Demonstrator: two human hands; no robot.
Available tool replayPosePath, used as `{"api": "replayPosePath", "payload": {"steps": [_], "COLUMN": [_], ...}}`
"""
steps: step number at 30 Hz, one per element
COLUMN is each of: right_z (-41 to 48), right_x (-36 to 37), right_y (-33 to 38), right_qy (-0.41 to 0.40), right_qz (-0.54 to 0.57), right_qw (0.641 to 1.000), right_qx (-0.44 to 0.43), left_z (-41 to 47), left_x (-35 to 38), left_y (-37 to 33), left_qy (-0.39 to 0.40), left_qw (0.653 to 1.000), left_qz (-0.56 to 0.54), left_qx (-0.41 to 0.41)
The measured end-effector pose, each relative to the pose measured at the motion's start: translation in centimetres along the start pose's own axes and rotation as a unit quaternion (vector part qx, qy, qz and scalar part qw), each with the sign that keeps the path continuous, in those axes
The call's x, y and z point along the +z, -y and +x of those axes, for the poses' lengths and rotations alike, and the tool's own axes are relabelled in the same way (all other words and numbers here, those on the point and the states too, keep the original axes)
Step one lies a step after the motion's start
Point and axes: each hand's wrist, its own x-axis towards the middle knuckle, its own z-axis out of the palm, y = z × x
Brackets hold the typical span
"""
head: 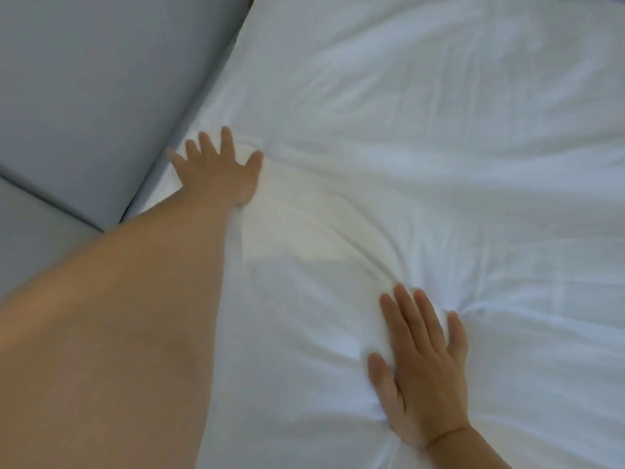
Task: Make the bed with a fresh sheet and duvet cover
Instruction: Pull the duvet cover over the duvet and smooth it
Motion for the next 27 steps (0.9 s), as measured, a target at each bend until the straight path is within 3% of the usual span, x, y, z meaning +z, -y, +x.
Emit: {"api": "replayPosePath", "payload": {"steps": [2, 5, 9, 11, 14, 16, 19, 22, 25, 27], "right_z": [0.4, 0.7, 0.7, 0.8, 0.3, -0.4, -3.3, -9.5, -17.6, -22.4], "right_x": [0.1, 0.1, -0.1, -0.2, -0.6, -1.6, -2.8, -4.2, -5.6, -6.5], "right_y": [-0.1, 0.0, 0.3, 0.4, 0.3, 0.7, 2.0, 4.9, 7.3, 7.7], "right_qy": [-0.002, -0.004, -0.014, -0.013, -0.004, 0.024, 0.061, 0.073, 0.117, 0.164], "right_qz": [0.001, 0.003, 0.017, 0.017, 0.004, 0.003, -0.005, 0.007, 0.003, 0.013], "right_qw": [1.000, 1.000, 1.000, 1.000, 1.000, 0.999, 0.995, 0.995, 0.993, 0.974], "right_qx": [-0.003, 0.001, 0.006, -0.001, 0.001, 0.029, 0.081, 0.070, -0.030, -0.155], "left_z": [0.2, -4.2, -14.5, -16.2, -14.8, -15.0, -20.2, -29.5, -36.6, -38.1], "left_x": [-0.6, -0.6, 4.5, 6.9, 6.9, 5.9, 6.9, 8.1, 9.6, 11.8], "left_y": [-0.4, -3.8, -4.7, -1.8, 3.2, 6.1, 6.7, 4.1, 1.6, 4.0], "left_qy": [-0.042, -0.166, -0.156, -0.135, -0.030, -0.006, -0.095, -0.089, -0.102, -0.074], "left_qw": [0.998, 0.977, 0.936, 0.957, 0.999, 0.996, 0.994, 0.979, 0.950, 0.955], "left_qz": [0.045, -0.007, -0.084, -0.073, -0.036, -0.013, -0.046, -0.148, -0.124, -0.071], "left_qx": [-0.018, 0.131, 0.305, 0.248, -0.001, -0.085, 0.036, 0.107, 0.269, 0.277]}}
